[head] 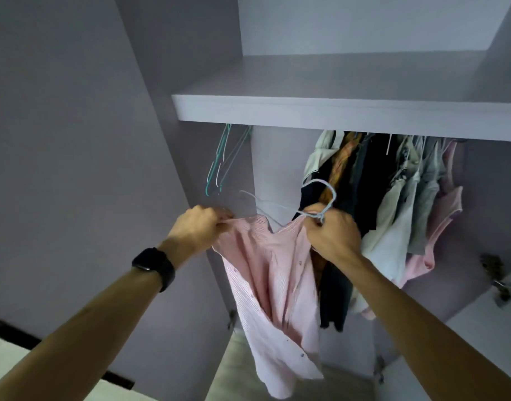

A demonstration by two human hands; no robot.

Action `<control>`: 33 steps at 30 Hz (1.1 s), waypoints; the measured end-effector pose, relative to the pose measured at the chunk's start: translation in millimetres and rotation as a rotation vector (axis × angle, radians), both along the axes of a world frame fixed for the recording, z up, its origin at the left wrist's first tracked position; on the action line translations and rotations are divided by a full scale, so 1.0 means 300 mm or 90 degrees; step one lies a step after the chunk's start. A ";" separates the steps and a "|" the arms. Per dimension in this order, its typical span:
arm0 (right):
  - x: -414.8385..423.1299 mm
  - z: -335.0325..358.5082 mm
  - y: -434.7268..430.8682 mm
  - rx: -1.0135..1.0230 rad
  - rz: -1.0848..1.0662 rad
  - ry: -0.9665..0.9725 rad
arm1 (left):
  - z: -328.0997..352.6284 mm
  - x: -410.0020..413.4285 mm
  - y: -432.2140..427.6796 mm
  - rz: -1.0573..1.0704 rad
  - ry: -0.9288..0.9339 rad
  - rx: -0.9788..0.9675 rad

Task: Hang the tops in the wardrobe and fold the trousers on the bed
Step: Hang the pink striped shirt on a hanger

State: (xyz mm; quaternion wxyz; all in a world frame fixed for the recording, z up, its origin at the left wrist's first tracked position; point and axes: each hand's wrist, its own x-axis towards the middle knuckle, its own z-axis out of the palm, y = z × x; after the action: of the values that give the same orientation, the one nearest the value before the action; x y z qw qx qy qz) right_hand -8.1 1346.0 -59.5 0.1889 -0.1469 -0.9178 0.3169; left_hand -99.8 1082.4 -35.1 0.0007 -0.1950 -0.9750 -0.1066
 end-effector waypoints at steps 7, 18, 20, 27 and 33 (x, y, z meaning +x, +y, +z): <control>0.054 -0.056 0.299 -0.018 -0.073 -0.025 | 0.018 0.000 -0.174 0.061 0.129 0.023; 0.111 -0.100 0.291 -0.192 -0.048 -0.061 | 0.143 -0.029 0.007 0.048 -0.223 0.182; 0.203 -0.085 0.261 -0.286 -0.027 0.001 | 0.136 -0.042 0.058 0.051 -0.222 0.155; 0.399 -0.079 0.093 -0.387 0.151 -0.066 | 0.105 -0.020 0.181 -0.014 -0.220 0.127; 0.250 -0.051 -0.043 -0.209 0.155 -0.125 | 0.128 0.041 0.262 -0.059 -0.198 0.172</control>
State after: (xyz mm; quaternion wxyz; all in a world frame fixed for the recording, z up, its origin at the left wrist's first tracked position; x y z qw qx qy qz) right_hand 66.9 1333.1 -74.7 0.0325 -0.0941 -0.8787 0.4669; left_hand -87.6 1160.8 3.3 -0.1287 -0.2189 -0.9302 -0.2650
